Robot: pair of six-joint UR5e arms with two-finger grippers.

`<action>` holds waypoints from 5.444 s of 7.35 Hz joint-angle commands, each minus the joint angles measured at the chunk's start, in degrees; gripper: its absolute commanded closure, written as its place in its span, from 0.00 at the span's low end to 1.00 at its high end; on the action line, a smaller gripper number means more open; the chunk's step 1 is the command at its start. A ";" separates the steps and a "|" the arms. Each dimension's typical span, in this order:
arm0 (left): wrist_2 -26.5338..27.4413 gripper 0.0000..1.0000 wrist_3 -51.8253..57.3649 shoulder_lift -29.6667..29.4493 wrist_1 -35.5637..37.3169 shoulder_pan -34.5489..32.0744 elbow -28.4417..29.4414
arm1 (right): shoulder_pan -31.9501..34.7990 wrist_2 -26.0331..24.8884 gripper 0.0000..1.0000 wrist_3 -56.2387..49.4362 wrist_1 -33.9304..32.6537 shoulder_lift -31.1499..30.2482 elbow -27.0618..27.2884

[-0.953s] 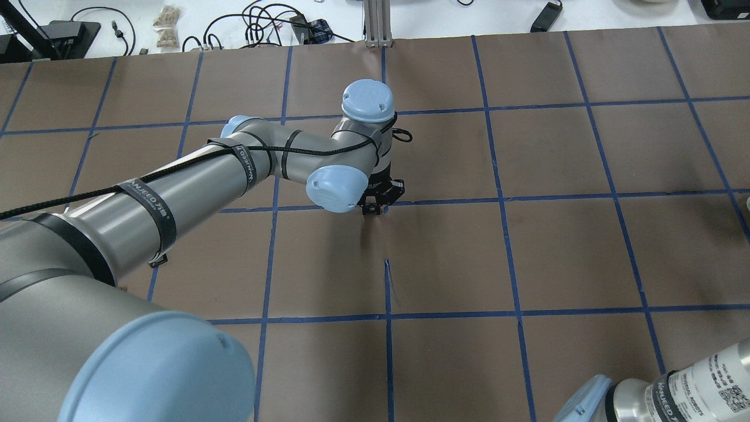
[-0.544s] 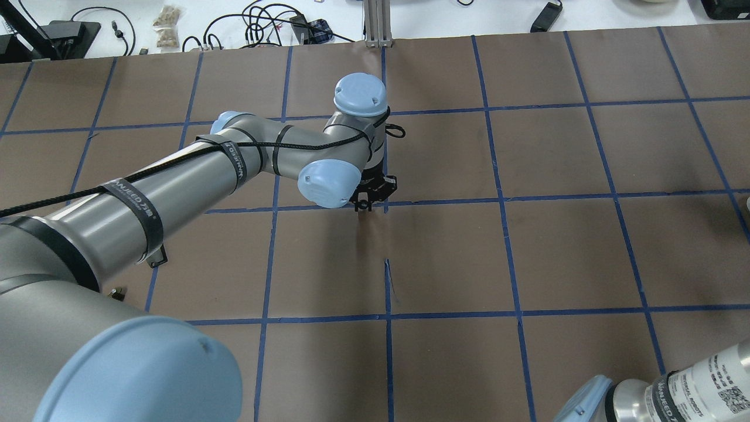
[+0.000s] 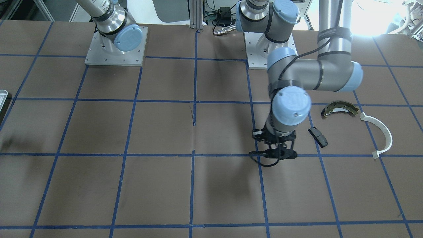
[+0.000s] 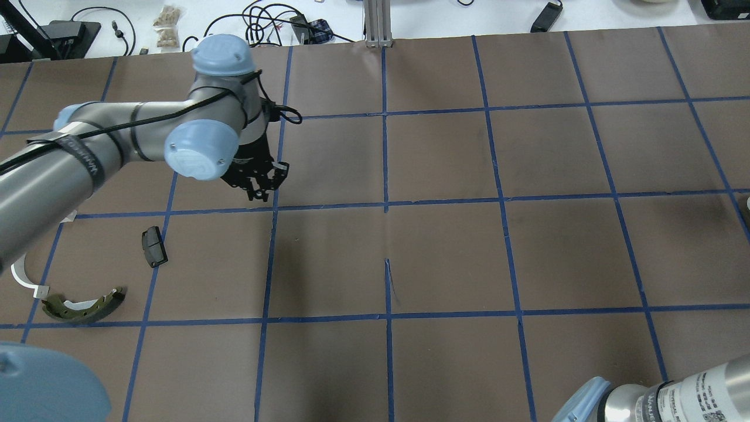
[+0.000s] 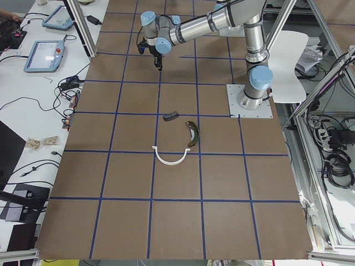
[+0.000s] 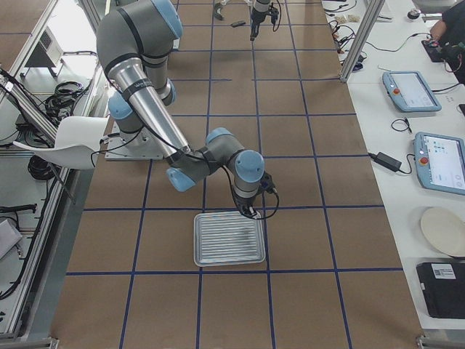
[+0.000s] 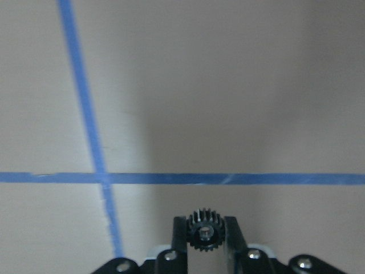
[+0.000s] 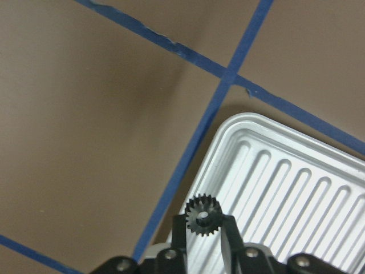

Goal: Place bearing gear from tray to pile

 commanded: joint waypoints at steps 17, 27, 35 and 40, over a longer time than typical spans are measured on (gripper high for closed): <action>-11.20 0.06 35.47 1.63 22.08 37.04 -11.86 | 71.92 2.59 0.00 117.41 -18.00 8.80 1.92; -10.23 0.00 -7.97 4.03 16.28 -5.75 -8.36 | 56.71 0.90 0.00 90.98 22.33 -19.69 -8.72; -9.35 0.02 -30.49 -11.79 16.98 -22.92 4.74 | 53.19 4.16 0.00 79.09 27.98 -20.13 -12.24; -8.10 0.45 -30.49 -14.18 17.15 -23.19 5.02 | 53.28 4.25 0.00 79.18 25.25 -19.86 -12.15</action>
